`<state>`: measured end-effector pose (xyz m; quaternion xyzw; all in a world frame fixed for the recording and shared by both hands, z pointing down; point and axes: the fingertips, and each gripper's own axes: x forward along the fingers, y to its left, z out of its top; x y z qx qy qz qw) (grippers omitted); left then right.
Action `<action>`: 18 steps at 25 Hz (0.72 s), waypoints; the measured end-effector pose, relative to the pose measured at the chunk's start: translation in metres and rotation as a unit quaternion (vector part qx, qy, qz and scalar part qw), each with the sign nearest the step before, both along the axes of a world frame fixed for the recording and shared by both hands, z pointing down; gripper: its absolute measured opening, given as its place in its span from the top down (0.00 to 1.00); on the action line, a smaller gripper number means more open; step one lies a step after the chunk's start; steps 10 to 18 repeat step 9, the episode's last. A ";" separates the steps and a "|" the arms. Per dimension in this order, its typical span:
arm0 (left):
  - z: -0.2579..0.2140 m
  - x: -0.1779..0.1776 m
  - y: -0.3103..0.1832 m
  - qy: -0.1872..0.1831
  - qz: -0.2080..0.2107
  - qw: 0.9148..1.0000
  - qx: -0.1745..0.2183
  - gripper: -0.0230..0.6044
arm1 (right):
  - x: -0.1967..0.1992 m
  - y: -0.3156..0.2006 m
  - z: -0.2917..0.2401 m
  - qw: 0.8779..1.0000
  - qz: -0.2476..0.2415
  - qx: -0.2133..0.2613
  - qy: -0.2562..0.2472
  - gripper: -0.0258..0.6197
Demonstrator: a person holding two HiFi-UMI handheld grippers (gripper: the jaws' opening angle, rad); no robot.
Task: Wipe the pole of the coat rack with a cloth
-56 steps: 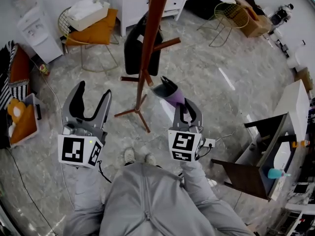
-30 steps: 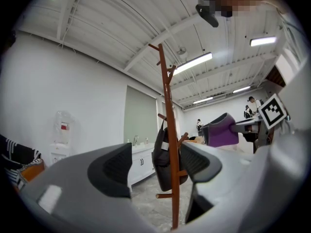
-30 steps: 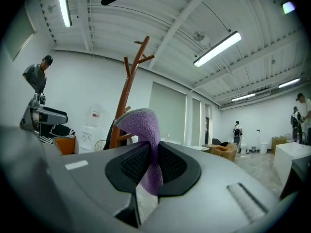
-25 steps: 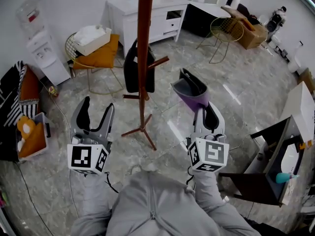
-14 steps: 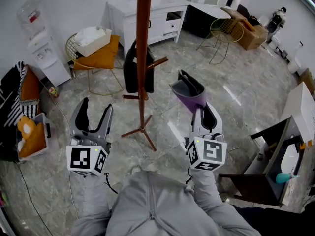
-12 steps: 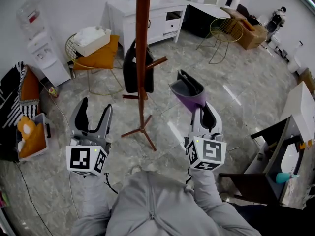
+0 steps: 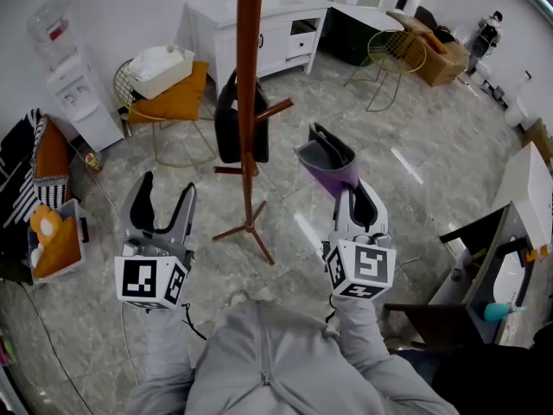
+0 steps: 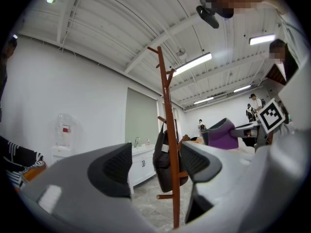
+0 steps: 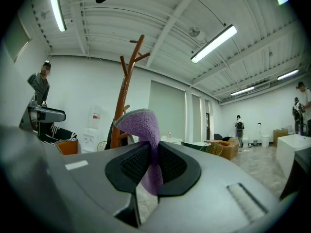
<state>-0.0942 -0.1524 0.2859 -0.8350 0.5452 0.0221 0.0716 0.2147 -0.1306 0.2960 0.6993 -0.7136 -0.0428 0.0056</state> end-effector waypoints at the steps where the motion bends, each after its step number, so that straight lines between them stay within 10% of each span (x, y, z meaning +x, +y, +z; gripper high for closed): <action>1: 0.001 -0.001 0.000 0.001 0.000 1.000 0.000 0.42 | 0.000 0.000 0.000 1.000 0.000 0.000 0.000 0.89; 18: 0.001 0.000 -0.003 0.000 0.001 1.000 -0.001 0.42 | -0.001 -0.004 0.003 1.000 0.000 -0.003 0.001 0.89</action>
